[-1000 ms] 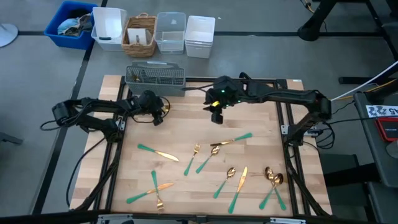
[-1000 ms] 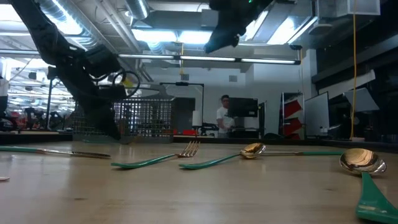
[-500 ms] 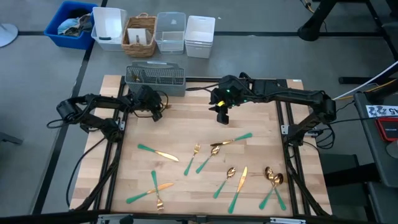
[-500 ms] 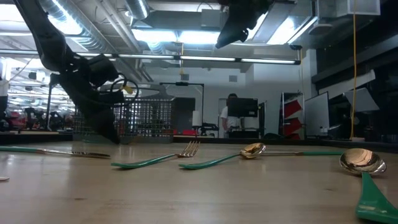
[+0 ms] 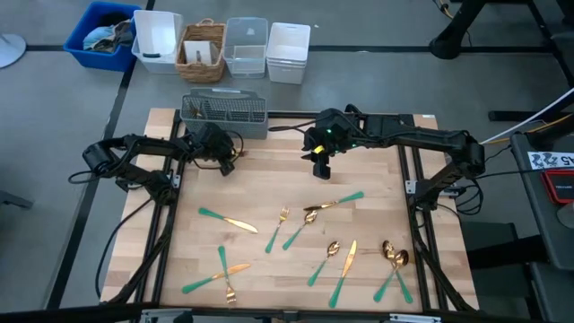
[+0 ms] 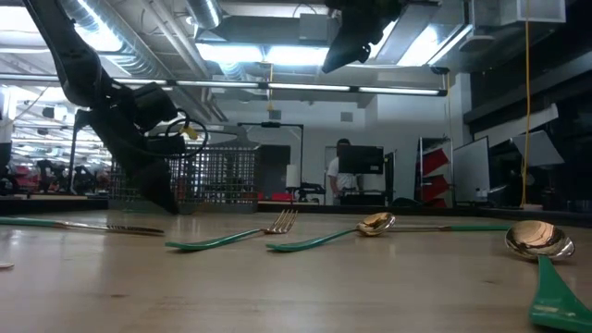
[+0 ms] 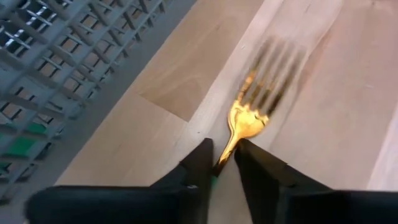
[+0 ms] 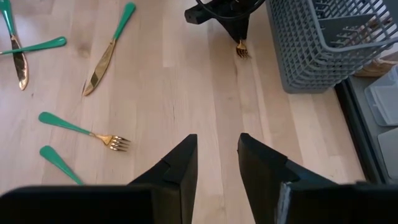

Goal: Sort silverware
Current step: Put the green fork into the gray silverware basket

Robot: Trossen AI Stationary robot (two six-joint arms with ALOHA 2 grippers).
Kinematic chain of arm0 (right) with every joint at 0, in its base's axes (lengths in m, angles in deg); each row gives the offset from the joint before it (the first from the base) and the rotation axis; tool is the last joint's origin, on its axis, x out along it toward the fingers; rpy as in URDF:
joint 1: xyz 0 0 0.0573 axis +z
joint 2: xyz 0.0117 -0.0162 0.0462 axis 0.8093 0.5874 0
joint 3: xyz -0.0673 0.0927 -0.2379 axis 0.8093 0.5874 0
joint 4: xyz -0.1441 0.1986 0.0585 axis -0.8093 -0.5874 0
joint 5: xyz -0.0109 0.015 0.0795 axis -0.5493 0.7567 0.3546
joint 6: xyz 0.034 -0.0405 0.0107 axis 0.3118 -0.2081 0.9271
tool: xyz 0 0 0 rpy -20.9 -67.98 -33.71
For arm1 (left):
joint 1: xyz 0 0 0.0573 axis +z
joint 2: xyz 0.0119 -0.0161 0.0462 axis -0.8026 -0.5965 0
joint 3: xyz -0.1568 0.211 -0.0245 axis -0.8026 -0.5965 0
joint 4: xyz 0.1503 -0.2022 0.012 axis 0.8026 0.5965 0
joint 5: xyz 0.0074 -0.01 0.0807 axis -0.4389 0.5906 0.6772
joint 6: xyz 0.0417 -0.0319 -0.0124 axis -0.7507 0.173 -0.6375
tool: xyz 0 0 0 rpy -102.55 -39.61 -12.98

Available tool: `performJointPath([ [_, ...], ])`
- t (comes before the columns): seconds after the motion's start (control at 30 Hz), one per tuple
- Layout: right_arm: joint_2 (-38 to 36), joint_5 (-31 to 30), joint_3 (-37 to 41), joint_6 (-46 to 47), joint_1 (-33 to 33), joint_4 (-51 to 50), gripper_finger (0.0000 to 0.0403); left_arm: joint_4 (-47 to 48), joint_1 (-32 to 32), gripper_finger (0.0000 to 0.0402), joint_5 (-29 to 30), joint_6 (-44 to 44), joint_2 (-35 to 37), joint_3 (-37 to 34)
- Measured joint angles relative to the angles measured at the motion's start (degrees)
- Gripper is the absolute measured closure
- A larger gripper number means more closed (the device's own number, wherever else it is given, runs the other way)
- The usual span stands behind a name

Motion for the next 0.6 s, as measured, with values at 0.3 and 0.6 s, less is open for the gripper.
performJointPath([
  [0.3,0.0,0.0,0.0,0.0,0.0,0.0,0.0288,1.5,-1.0,0.0385,0.4,4.5,0.0,0.0],
  [0.6,0.0,0.0,0.0,0.0,0.0,0.0,0.0288,0.5,-3.2,0.0395,0.7,15.0,0.6,-0.3],
])
